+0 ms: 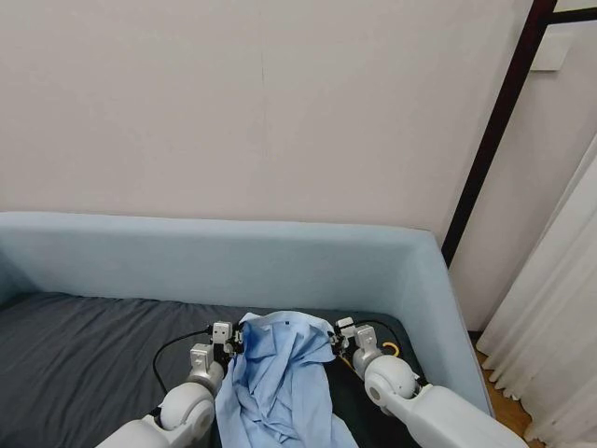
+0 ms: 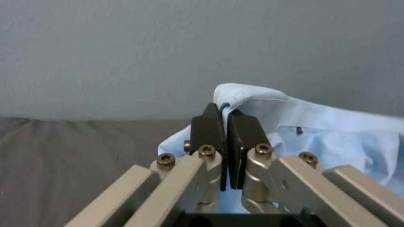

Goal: Pick up the clothes from the sofa and hang them on the clothes hanger.

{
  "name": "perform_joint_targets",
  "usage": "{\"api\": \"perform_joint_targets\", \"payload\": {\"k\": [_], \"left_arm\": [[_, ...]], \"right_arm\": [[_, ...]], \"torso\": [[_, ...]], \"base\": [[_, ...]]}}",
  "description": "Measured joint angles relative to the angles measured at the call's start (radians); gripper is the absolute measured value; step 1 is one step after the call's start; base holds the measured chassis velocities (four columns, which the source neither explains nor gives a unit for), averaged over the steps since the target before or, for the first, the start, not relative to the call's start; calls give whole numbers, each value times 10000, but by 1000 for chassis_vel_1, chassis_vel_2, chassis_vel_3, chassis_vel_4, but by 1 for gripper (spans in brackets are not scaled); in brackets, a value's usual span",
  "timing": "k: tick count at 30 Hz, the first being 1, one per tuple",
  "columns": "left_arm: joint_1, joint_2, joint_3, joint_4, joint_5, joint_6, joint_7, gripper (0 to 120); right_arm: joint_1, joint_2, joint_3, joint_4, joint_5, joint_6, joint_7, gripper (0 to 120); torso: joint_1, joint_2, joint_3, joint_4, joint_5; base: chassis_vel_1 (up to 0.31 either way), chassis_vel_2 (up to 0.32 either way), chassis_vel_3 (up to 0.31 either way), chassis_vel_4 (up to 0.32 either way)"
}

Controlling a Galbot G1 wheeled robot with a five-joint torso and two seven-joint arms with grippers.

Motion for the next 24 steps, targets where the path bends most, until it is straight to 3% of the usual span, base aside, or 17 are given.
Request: {"api": "perform_joint_targets", "payload": {"k": [5,6,10,11,16,24], "left_arm": [[-107,-29,123,7,-13,14,-5,0],[-107,-29,123,7,-13,14,-5,0],[-69,-3,152,19,21,9,-5,0],[5,38,142,-6,40,-9,1,0],[174,162,58,-175,54,-41,20,0],[466,270,-136,-396,122,-128,54,0]], "right_arm": [[-468,-999,576,409,132,12,-780,57],[-468,-999,576,409,132,12,-780,57],[-733,-1506,878,-109,73,45,-2051,72],[-787,-1556,1037,-685,-129,140,-2998,79],[-669,-1124,1221,-2093,-578,217,-4422,97],[-514,-542,1322,-3698,-1202,217,-5267,100]], "torso": [[0,1,-1,-2,-1],[0,1,-1,-2,-1],[-1,1,-1,-3,-1],[0,1,-1,-3,1],[0,1,0,2,2],[-1,1,-1,-1,-1]], "base": [[0,0,0,0],[0,0,0,0],[0,0,0,0],[0,0,0,0],[0,0,0,0],[0,0,0,0]]}}
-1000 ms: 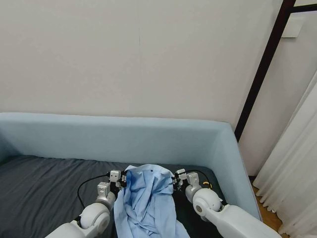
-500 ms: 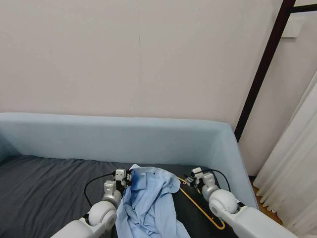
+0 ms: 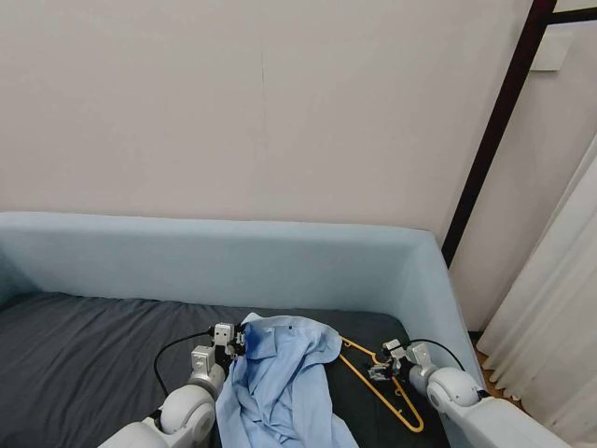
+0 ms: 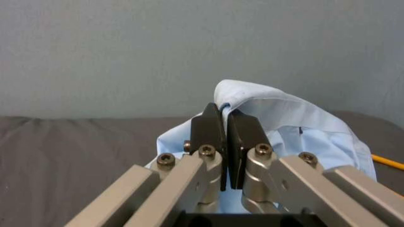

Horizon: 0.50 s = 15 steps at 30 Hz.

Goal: Pick up the clothes from the sofa and hang them on the clothes hanger.

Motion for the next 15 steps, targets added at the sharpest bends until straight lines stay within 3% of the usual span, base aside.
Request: {"api": "perform_joint_targets", "payload": {"k": [4,15], "left_arm": [[209,48,-146,-65,81,-75,83,0],[385,99,-297,-193,140,-136,149,0]], "right_arm": [[89,123,52,-504,-34,-2,-118,98],[285,407,239,-1377,100,-377,-322,63]], "torso": [[0,0,0,1,-1],[0,0,0,2,-1]], "base": [[0,0,0,0],[0,0,0,0]]}}
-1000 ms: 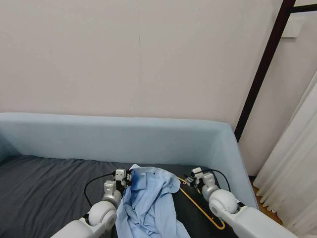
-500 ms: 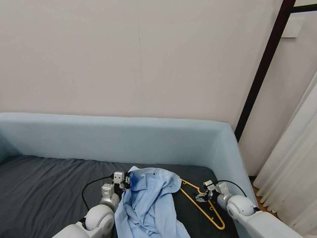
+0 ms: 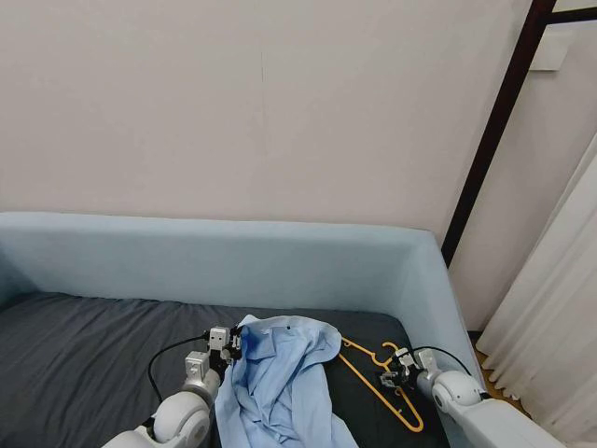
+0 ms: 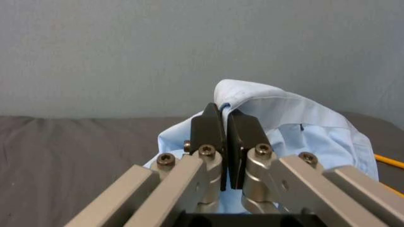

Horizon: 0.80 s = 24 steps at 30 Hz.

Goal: Pick up the clothes from the sofa and hang them on the clothes hanger.

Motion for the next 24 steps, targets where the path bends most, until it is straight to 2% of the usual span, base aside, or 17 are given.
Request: {"api": "perform_joint_targets", "payload": {"k": [3,5,7,9,13,17,24], "left_arm": [[2,19,-4,-12,1,-12,6,0],[0,20,-3,-11,0,-13,7,0],[-23,16,-3,0,1,-15,10,0],[-33,11,-2,13,5,-15,10,0],[-52,12,6,59,6,-20,4,0],[-58,26,6,37,-5,-21,3,0],[27,51,-46,-18,-4,-22,4,0]], "right_arm": [[-30,16,89,-105,80,-137,-58,50],[-35,22,112,-136,96,-170,-68,46],[-35,64,244,-219,247,-386,-18,34],[-36,103,349,-222,355,-565,63,32],[-35,154,569,-223,719,-1099,87,11],[-50,174,569,-225,689,-1167,22,4],[-115,152,576,-88,669,-1086,37,4]], "torso": [[0,0,0,-1,0],[0,0,0,-1,1],[0,0,0,-1,1],[0,0,0,0,1],[0,0,0,0,0],[0,0,0,-1,-2],[0,0,0,-2,0]], "base": [[0,0,0,0],[0,0,0,0],[0,0,0,0],[0,0,0,0],[0,0,0,0],[0,0,0,0],[0,0,0,0]]}}
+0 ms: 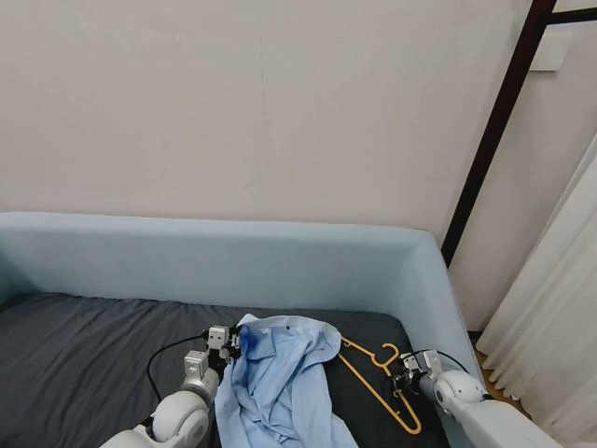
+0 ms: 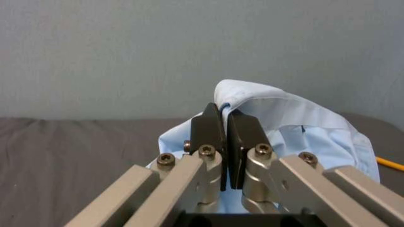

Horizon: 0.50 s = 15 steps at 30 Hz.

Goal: Pick up the clothes from the sofa and hang them on the clothes hanger.

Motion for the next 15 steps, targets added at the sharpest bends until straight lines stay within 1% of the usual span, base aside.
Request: {"api": "perform_joint_targets", "payload": {"k": [4,9,11,14,15], "left_arm": [[51,0,-58,-24,6,-4,4,0],[153,46,-168,-50,9,-30,24,0],[164,51,-176,-54,9,-34,26,0],[290,119,-244,-122,27,-50,66,0],[290,119,-244,-122,27,-50,66,0]], "right_arm": [[-18,-50,102,199,106,163,238,4],[60,-105,467,491,149,537,1047,4],[85,-108,469,491,111,603,1109,4],[268,-181,461,570,20,1122,1493,4],[268,-181,461,570,20,1122,1493,4]], "torso": [[0,0,0,3,2],[0,0,0,1,1],[0,0,0,1,1],[0,0,1,2,0],[0,0,1,2,0]], "base": [[0,0,0,0],[0,0,0,0],[0,0,0,0],[0,0,0,0],[0,0,0,0]]}}
